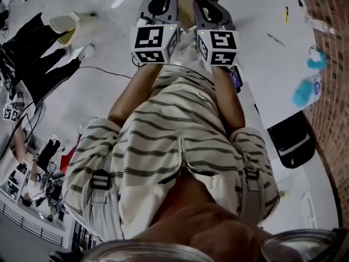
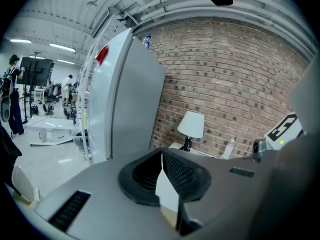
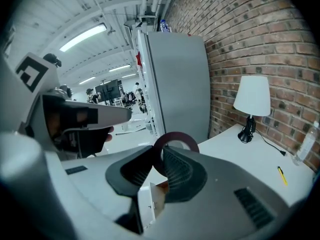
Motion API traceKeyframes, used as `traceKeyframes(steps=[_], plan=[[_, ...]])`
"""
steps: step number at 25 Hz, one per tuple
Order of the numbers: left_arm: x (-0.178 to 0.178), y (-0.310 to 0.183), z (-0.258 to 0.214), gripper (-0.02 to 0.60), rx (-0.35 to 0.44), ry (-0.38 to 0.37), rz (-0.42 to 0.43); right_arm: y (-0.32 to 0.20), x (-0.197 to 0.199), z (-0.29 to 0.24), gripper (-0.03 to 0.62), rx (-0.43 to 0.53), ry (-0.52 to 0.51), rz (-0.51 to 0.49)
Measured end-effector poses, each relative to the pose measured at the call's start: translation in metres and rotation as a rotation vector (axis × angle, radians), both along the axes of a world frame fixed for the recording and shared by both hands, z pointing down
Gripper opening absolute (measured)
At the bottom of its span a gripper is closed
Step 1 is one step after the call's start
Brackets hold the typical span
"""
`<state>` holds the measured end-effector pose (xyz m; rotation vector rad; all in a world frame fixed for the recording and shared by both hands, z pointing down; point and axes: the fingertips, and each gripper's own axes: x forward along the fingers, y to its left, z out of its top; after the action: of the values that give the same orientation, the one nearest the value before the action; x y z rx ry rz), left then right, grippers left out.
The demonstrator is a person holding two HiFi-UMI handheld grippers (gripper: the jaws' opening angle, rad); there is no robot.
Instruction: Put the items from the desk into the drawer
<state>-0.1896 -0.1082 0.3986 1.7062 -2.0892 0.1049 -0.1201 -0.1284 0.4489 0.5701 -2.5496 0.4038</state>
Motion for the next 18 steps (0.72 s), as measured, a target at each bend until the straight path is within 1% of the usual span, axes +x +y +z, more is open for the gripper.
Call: traceKeyframes(steps=[9,18], plan=[[-0.009,0.005,0.029,0.006,-0.061,0.029,-0.018,0.010,-0.015,0.034,0.071,-0.051,0.050,-0.036],[-0.006,0.007,0.062,0.006,-0.102,0.058,-0.031,0.013,-0.015,0.076,0.071,-0.089,0.112,-0.068]])
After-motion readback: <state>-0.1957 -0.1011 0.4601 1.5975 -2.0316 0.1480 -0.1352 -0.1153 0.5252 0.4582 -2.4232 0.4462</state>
